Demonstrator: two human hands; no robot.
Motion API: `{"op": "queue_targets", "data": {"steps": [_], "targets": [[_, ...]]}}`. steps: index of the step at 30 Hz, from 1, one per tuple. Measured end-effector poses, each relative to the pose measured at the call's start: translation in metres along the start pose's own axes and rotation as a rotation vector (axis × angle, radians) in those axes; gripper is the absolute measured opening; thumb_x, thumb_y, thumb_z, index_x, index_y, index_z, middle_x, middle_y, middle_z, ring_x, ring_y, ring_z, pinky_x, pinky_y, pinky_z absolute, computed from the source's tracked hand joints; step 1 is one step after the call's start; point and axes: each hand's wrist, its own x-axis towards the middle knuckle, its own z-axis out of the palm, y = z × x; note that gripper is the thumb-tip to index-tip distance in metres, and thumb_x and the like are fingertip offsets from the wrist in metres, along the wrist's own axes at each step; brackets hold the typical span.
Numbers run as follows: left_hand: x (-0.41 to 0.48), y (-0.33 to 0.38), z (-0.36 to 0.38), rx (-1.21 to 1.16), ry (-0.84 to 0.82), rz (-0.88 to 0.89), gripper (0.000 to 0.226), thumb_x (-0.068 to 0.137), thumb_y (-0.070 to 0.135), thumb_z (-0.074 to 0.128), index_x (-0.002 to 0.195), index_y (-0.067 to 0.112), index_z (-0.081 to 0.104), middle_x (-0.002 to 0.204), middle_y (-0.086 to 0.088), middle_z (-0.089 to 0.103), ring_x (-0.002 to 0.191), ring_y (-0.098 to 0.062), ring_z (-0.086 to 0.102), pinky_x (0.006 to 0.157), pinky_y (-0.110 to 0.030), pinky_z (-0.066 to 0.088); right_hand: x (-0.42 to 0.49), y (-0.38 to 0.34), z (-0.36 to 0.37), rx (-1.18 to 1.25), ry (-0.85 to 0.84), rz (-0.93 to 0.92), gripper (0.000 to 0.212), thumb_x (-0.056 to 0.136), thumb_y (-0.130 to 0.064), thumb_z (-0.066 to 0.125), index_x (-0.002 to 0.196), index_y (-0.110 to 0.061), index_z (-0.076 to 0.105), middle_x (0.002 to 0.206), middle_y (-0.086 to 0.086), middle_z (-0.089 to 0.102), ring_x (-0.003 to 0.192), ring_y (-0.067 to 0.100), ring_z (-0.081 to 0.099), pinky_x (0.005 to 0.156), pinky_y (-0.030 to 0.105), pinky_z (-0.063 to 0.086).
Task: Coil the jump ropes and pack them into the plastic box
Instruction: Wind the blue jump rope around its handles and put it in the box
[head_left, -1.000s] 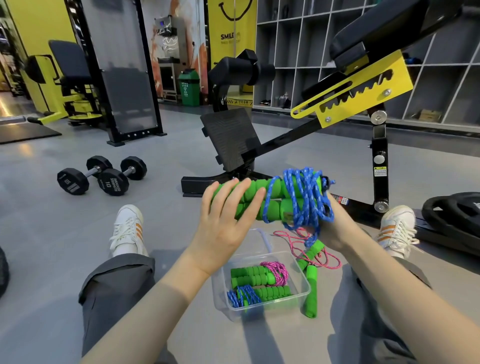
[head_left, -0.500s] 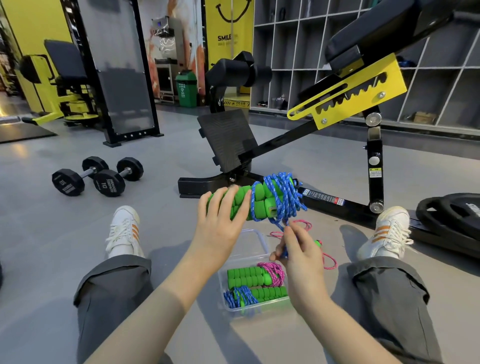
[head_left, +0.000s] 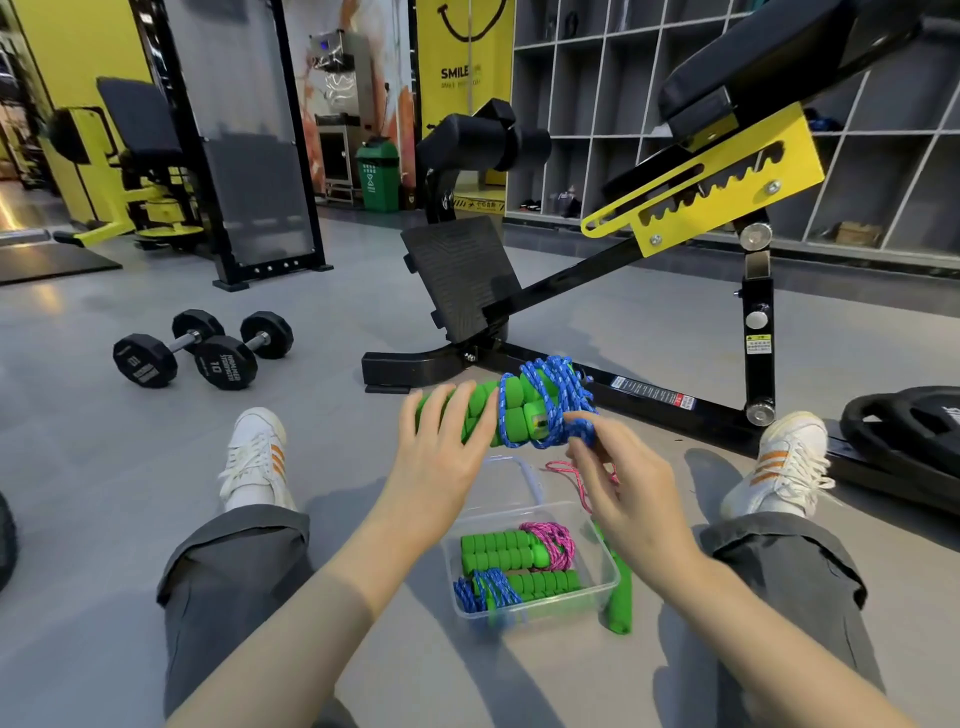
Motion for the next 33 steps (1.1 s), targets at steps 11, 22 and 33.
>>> {"op": "queue_targets", "data": {"steps": [11,22,33], "targets": [[0.004,0.01,-0.007,-0.142,0.097,0.093,0.053,0.077,-0.011,0.038,0.127,0.005,0.046,0.126,-0.019,0.041,0.113,-0.037,0.045,0.097,-0.051,0.034,0.043,0.025,-0.029,-0.399,0.013,-0.598,0.036,0.09,-0.004,0.052,0.125,-0.004,0.046,0.094,0.013,0.05,0.073,0.03,0.05,0.063,0.039,0.045],[-0.011,0.015,-0.006,-0.219,-0.04,0.079,0.081,0.056,-0.013,0.07,0.13,0.007,0.044,0.129,-0.019,0.04,0.116,-0.036,0.043,0.098,-0.052,0.035,0.037,0.035,-0.026,-0.464,-0.077,-0.818,0.032,0.092,-0.023,0.059,0.098,0.006,0.07,0.101,0.017,0.069,0.095,0.031,0.066,0.089,0.041,0.051],[-0.097,0.051,0.06,-0.359,-0.48,0.173,0.085,0.056,0.006,0.078,0.134,0.011,0.043,0.127,-0.014,0.049,0.112,-0.031,0.044,0.098,-0.043,0.031,-0.069,0.127,0.006,-0.459,-0.501,-0.647,0.042,0.097,-0.03,0.047,0.13,-0.003,0.043,0.133,0.015,0.054,0.124,0.027,0.052,0.102,0.041,0.044]]}}
